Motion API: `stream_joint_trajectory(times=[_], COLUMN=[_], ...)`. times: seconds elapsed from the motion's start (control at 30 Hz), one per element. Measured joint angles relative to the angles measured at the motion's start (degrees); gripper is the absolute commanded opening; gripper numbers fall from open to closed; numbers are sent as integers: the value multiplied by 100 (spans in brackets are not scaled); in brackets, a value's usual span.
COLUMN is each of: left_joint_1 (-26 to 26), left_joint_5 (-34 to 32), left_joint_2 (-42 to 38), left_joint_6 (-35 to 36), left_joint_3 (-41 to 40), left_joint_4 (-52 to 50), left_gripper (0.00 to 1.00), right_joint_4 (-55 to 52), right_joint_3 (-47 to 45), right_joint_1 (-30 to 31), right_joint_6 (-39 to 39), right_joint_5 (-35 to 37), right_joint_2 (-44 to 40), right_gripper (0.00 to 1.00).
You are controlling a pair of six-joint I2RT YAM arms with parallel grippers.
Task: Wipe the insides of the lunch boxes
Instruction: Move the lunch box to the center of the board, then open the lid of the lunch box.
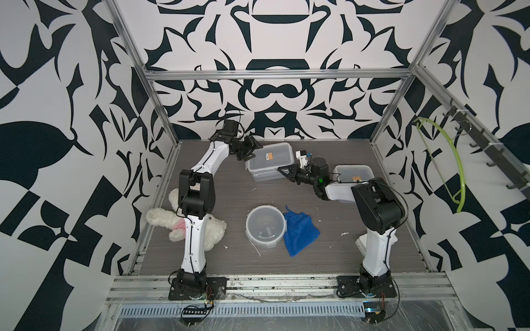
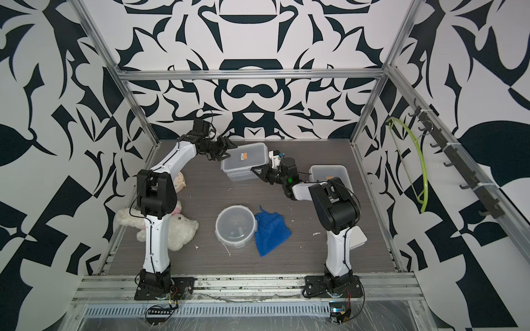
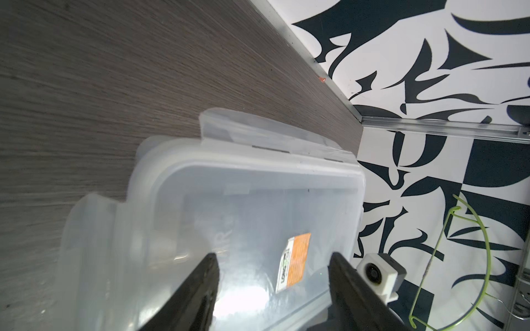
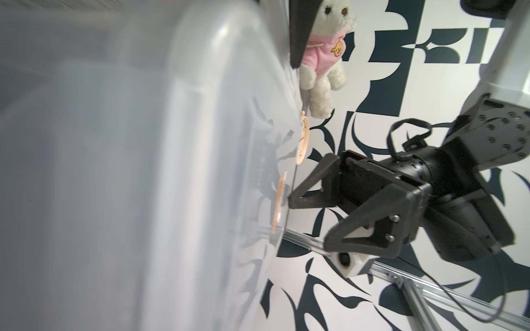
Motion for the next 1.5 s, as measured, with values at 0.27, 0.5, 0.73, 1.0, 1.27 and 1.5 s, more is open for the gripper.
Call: stream_joint_trajectory(times=[0.27,0.5,0.73,1.0,1.27,1.5], left_joint_1=[-103,-15,295,721,765,706], left_joint_5=[-72,-216,-400,92,850,1202], left_joint_2=[-278,-437,-752,-1259,-1217,-1047], left_joint_6=[105,199,376,146,-785,-1631], left_joint_3=[-293,-295,-304,-1932,-3342,-3585], left_joint_4=[-157,-470,-684,131,1943,3495], left_gripper=[64,64,68,75,75,71], right_joint_4=[308,61,-1644,-2494,-2236,-2013], right_joint_3=[-46,-66,170,308,391,391], right_joint_1=[-42,-120,-146,-313,-354,-361], right_joint_6=[404,407,-511,-833,-557,-361], right_joint_5=[-94,-334,-529,-789,-994,-1040], right_joint_2=[70,103,-444,-634,-356,-221], right_gripper=[0,0,0,0,0,0])
